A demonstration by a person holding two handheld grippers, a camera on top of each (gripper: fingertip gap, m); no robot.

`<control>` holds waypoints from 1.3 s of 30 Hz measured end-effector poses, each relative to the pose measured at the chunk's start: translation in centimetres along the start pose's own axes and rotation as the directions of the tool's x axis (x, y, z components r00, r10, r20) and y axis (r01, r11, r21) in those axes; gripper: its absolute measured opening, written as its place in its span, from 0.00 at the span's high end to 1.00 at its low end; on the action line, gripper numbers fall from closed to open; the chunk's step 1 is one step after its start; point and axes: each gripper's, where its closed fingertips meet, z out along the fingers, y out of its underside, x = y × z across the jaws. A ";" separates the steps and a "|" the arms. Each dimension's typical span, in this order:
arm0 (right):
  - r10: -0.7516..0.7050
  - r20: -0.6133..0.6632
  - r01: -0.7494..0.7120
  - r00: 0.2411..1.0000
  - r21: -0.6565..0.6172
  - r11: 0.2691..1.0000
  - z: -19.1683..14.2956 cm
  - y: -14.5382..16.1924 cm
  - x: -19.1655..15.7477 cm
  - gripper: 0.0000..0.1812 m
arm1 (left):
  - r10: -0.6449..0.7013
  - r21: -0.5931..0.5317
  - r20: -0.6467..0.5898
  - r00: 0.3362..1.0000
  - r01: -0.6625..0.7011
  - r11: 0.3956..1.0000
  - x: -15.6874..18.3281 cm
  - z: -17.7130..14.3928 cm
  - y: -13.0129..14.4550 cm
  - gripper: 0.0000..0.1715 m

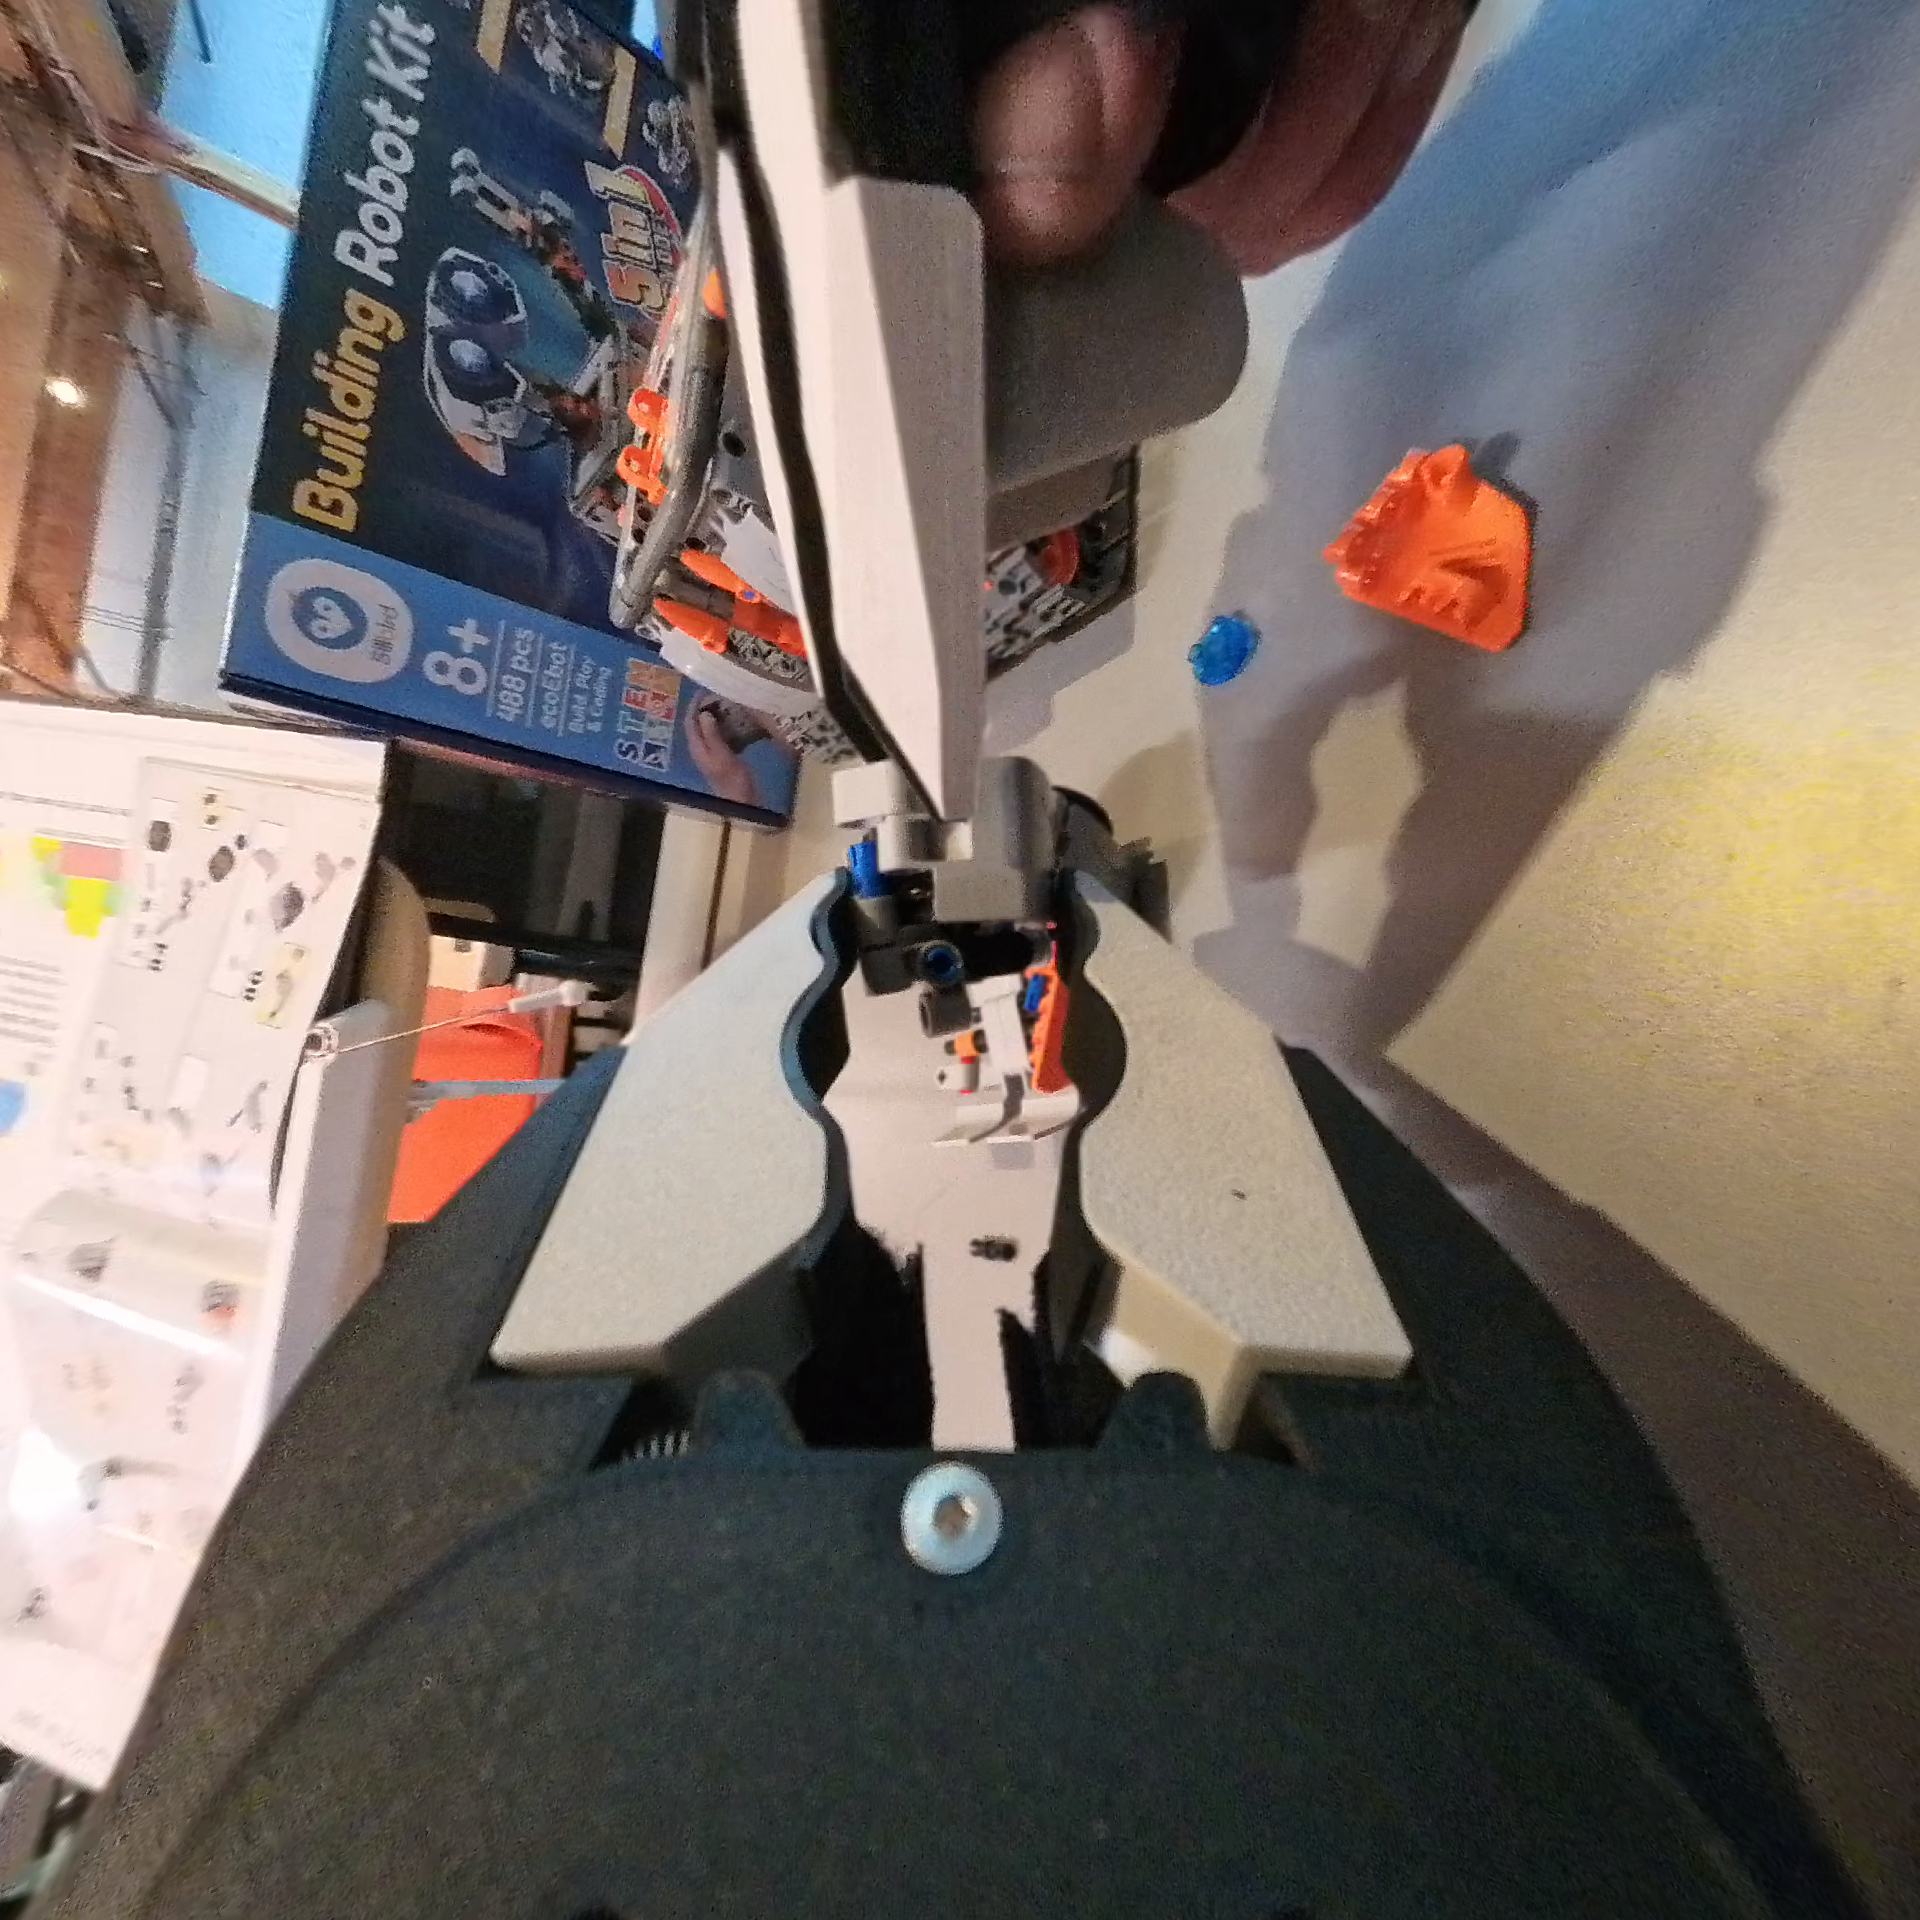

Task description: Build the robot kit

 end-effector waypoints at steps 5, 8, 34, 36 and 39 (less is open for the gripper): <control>0.111 0.060 -0.114 0.992 0.038 0.993 0.2 -0.1 0.0 0.95 | 0.088 -0.040 0.064 0.994 -0.086 0.996 -0.4 0.1 0.2 0.80; 0.094 0.043 -0.096 0.995 0.037 0.995 0.1 -0.2 0.1 0.96 | 0.079 -0.031 0.064 0.995 -0.077 0.997 -0.4 0.1 0.2 0.80; -0.068 0.083 0.070 0.994 -0.027 0.997 -0.7 0.6 -0.6 0.97 | -0.159 0.231 -0.204 0.966 0.205 0.951 -0.5 -2.8 -1.2 0.91; -0.078 0.083 0.082 0.994 -0.043 0.996 -0.6 0.9 -0.6 0.97 | -0.162 0.232 -0.228 0.960 0.215 0.949 -0.2 -2.6 -1.2 0.91; -0.088 0.078 0.093 0.993 -0.067 0.993 -0.3 1.3 -0.6 0.97 | -0.159 0.230 -0.248 0.956 0.218 0.949 0.1 -2.4 -1.2 0.91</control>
